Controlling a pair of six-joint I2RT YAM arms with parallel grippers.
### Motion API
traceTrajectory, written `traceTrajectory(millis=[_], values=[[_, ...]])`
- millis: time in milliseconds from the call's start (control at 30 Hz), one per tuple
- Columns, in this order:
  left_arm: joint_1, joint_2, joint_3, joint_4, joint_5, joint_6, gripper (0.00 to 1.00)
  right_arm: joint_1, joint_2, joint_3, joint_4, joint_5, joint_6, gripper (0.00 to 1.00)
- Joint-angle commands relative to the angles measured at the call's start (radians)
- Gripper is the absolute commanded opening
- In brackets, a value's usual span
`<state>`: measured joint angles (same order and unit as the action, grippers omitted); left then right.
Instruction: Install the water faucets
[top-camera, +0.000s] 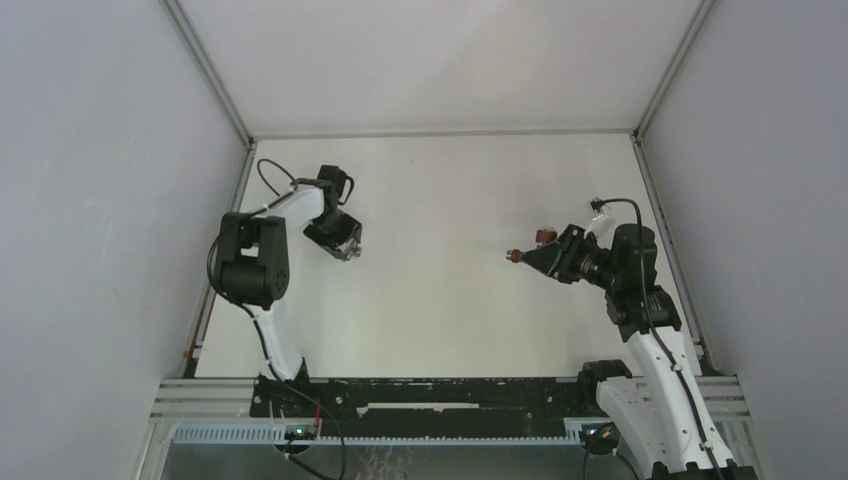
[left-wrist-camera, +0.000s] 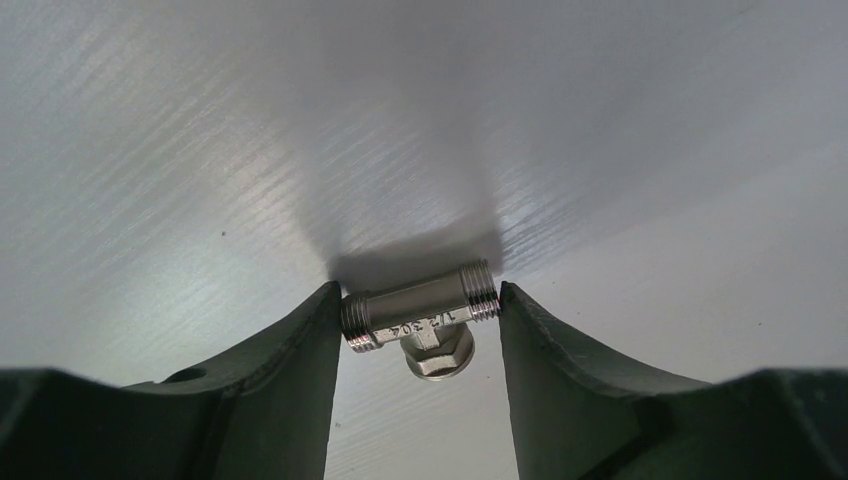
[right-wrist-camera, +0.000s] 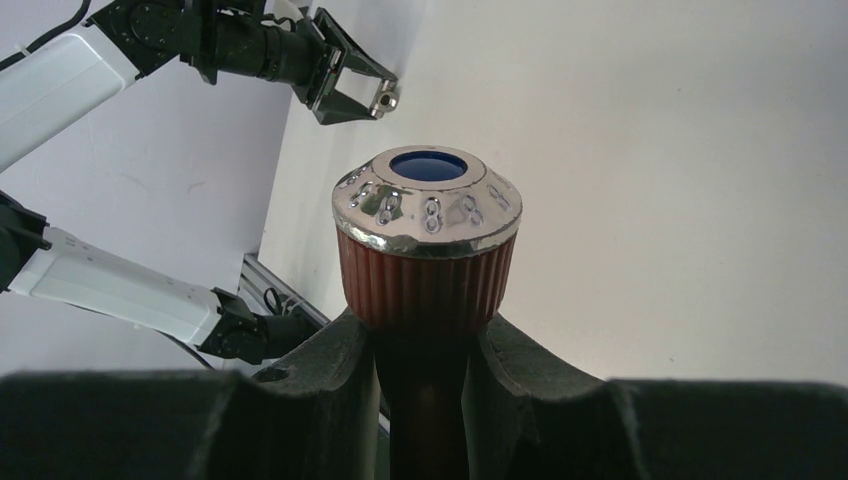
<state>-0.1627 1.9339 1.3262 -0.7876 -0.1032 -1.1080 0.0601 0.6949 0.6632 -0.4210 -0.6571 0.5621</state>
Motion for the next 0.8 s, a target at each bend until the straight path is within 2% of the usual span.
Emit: traceTrajectory(millis=[0,200,300,433,533,767], values=[[-0.012,-0.005,0.065,-0.056,-0.114,0.028,0.51,-0.005,-0.015,0.047,0.026,-0.014,-0.017,0.0],[-0.148,-0.038,0.216,-0.22,-0.473,0.016,0.41,-0.005,-0.017,0.047,0.016,-0.009,-0.022,0.0],[-0.245,0.021,0.328,-0.357,-0.68,-0.064,0.4,-0.005,-0.015,0.047,0.022,-0.01,-0.018,0.0],[-0.338,0.156,0.535,-0.594,-0.862,-0.213,0.41,-0.005,-0.018,0.047,0.018,-0.014,-0.018,0.0],[-0.395,0.21,0.577,-0.634,-0.917,-0.236,0.41,-0.005,-0.019,0.047,0.008,-0.013,-0.026,0.0],[-0.463,0.209,0.475,-0.628,-0.941,-0.322,0.41,-0.005,-0.021,0.046,-0.002,-0.013,-0.035,0.0]])
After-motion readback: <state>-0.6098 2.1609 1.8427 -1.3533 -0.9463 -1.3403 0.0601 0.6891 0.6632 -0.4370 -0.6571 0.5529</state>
